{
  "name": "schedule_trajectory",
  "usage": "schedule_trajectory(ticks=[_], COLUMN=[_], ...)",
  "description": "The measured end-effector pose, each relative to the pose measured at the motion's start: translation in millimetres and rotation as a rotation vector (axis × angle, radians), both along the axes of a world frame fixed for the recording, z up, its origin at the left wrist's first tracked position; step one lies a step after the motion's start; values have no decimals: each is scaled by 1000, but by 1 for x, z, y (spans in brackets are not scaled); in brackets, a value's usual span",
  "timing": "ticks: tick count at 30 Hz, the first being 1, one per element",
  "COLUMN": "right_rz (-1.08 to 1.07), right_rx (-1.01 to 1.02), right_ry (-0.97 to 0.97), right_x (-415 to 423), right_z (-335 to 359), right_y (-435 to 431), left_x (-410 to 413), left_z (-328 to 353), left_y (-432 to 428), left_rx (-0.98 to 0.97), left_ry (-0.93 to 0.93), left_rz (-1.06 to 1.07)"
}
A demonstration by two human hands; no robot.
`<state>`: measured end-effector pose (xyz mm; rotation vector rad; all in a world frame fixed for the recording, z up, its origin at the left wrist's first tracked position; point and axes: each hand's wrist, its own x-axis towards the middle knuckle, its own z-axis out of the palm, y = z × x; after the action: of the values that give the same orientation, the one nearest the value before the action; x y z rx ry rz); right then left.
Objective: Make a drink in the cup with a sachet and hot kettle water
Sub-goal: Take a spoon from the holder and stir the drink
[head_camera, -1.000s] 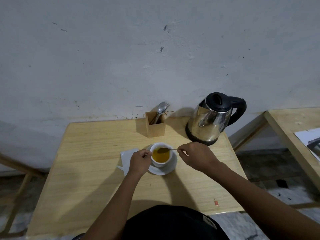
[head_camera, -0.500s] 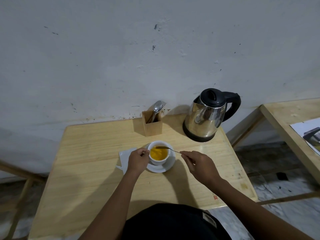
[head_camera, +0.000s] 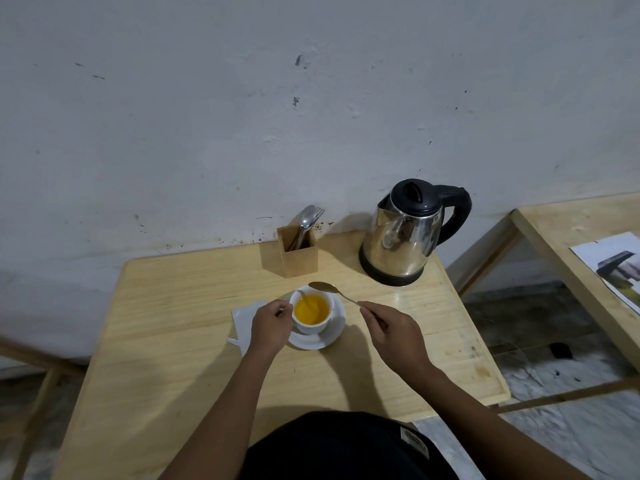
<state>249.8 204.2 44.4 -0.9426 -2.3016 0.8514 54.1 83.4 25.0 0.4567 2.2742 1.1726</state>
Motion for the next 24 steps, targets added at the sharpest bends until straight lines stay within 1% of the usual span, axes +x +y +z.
schedule_trajectory(ticks=[13, 24], right_rz=[-50, -34], right_rx=[-148, -129], right_ry=[18, -71], right_x=[5, 9], right_z=[3, 2], right_y=[-14, -19], left_x=[-1, 1], left_z=[0, 2], left_y=[0, 1], left_rx=[0, -19], left_ry=[-5, 17], left_rz=[-2, -10])
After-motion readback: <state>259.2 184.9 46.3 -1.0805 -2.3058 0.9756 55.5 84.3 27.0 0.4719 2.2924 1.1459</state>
